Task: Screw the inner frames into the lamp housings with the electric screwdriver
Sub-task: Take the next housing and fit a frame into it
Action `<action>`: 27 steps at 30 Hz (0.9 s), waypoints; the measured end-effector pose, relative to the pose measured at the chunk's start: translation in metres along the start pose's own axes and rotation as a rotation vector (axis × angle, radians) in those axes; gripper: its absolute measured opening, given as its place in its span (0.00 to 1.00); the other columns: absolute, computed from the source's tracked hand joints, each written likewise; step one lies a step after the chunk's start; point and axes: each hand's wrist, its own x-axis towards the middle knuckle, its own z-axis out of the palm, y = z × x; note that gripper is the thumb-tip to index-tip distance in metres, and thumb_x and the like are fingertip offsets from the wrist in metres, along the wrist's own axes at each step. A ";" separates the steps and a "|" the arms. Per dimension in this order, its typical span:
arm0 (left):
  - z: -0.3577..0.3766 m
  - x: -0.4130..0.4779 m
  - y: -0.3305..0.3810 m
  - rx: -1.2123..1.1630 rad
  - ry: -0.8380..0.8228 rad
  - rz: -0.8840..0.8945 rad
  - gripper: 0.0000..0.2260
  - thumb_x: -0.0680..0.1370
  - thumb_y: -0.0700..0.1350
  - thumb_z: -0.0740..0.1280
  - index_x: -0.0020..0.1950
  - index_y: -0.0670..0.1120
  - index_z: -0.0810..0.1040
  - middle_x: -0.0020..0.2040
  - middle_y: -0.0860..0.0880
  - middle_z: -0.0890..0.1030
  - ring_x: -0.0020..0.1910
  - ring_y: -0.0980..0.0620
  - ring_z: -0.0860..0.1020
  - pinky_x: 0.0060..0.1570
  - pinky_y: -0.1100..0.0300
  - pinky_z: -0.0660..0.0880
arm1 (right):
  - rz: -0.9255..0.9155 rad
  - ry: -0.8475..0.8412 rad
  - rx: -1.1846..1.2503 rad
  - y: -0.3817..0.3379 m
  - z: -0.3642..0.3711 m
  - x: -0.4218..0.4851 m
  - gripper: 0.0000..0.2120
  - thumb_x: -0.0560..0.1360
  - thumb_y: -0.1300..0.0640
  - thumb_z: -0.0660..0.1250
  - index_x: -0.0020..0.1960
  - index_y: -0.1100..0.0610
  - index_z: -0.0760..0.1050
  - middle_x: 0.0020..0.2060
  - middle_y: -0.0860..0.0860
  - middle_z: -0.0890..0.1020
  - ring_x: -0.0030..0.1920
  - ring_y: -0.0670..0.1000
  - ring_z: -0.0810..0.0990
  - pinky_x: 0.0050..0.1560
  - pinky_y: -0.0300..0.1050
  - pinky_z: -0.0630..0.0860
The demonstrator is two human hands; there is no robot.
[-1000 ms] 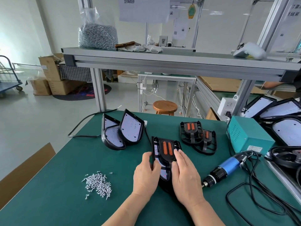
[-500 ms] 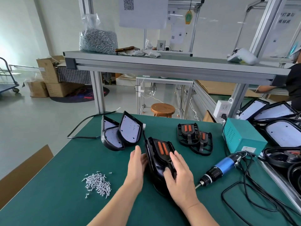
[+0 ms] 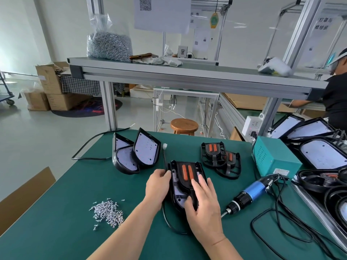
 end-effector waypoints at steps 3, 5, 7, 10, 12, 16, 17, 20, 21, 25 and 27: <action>-0.006 -0.005 0.001 0.250 -0.004 0.094 0.09 0.80 0.52 0.63 0.45 0.55 0.82 0.44 0.54 0.84 0.48 0.50 0.80 0.49 0.56 0.78 | 0.015 -0.013 -0.030 -0.001 0.001 -0.010 0.24 0.80 0.58 0.66 0.76 0.56 0.71 0.78 0.46 0.63 0.82 0.52 0.49 0.80 0.47 0.54; -0.009 -0.004 0.001 0.445 -0.007 0.139 0.13 0.81 0.53 0.60 0.41 0.54 0.80 0.44 0.51 0.82 0.48 0.48 0.79 0.43 0.57 0.73 | -0.021 0.011 -0.063 -0.005 0.001 -0.016 0.23 0.78 0.59 0.68 0.73 0.56 0.74 0.77 0.51 0.68 0.81 0.58 0.54 0.77 0.56 0.62; -0.012 -0.004 -0.002 0.525 0.014 0.165 0.18 0.82 0.53 0.58 0.34 0.49 0.75 0.43 0.46 0.78 0.44 0.45 0.75 0.40 0.55 0.69 | -0.078 0.020 -0.139 -0.009 -0.001 -0.022 0.21 0.76 0.59 0.71 0.70 0.55 0.78 0.75 0.55 0.72 0.79 0.63 0.60 0.72 0.60 0.69; -0.018 -0.010 -0.009 0.501 -0.004 0.185 0.20 0.83 0.47 0.58 0.31 0.43 0.65 0.39 0.45 0.71 0.37 0.48 0.69 0.36 0.55 0.64 | -0.164 0.046 -0.238 -0.012 -0.003 -0.028 0.19 0.74 0.55 0.70 0.65 0.54 0.82 0.71 0.58 0.76 0.74 0.67 0.68 0.66 0.60 0.75; -0.023 -0.015 -0.012 0.450 -0.011 0.204 0.19 0.83 0.45 0.57 0.33 0.43 0.64 0.39 0.44 0.72 0.38 0.48 0.68 0.39 0.53 0.65 | -0.212 0.071 -0.292 -0.014 -0.002 -0.031 0.18 0.75 0.52 0.67 0.62 0.54 0.83 0.69 0.59 0.77 0.72 0.68 0.70 0.64 0.59 0.76; -0.035 -0.021 -0.015 0.295 0.022 0.159 0.13 0.84 0.48 0.57 0.43 0.45 0.73 0.49 0.39 0.82 0.46 0.43 0.75 0.54 0.48 0.73 | -0.211 0.085 -0.348 -0.014 -0.003 -0.032 0.18 0.78 0.51 0.61 0.61 0.55 0.84 0.66 0.60 0.79 0.71 0.69 0.72 0.64 0.60 0.77; -0.038 -0.022 -0.016 0.297 0.018 0.157 0.12 0.83 0.48 0.57 0.45 0.45 0.75 0.50 0.41 0.82 0.47 0.42 0.76 0.55 0.48 0.74 | -0.190 0.096 -0.348 -0.013 -0.003 -0.031 0.16 0.77 0.53 0.64 0.61 0.56 0.84 0.65 0.60 0.80 0.70 0.70 0.73 0.62 0.61 0.78; -0.053 -0.022 -0.015 0.394 0.046 0.231 0.10 0.82 0.44 0.61 0.50 0.51 0.81 0.47 0.53 0.81 0.48 0.49 0.78 0.46 0.57 0.72 | -0.121 0.064 -0.318 -0.011 -0.003 -0.032 0.17 0.73 0.58 0.76 0.62 0.55 0.84 0.65 0.58 0.81 0.69 0.70 0.74 0.58 0.62 0.80; -0.060 -0.021 -0.013 0.446 0.087 0.258 0.10 0.81 0.43 0.62 0.52 0.53 0.82 0.46 0.56 0.81 0.47 0.51 0.78 0.43 0.61 0.71 | -0.103 0.049 -0.303 -0.010 -0.003 -0.032 0.18 0.73 0.58 0.77 0.62 0.54 0.83 0.66 0.58 0.80 0.70 0.69 0.73 0.59 0.62 0.80; -0.095 -0.011 -0.002 0.631 0.199 0.238 0.10 0.77 0.40 0.67 0.41 0.54 0.80 0.39 0.55 0.80 0.42 0.49 0.79 0.37 0.62 0.70 | 0.018 -0.037 -0.228 -0.008 -0.002 -0.034 0.19 0.81 0.51 0.66 0.71 0.48 0.77 0.75 0.51 0.71 0.80 0.59 0.58 0.71 0.55 0.70; -0.112 -0.005 0.001 0.732 0.186 0.188 0.09 0.76 0.39 0.67 0.39 0.52 0.81 0.39 0.53 0.81 0.43 0.46 0.80 0.40 0.58 0.74 | 0.042 -0.055 -0.215 -0.008 -0.003 -0.034 0.19 0.82 0.49 0.63 0.73 0.46 0.74 0.77 0.48 0.68 0.81 0.56 0.53 0.72 0.53 0.67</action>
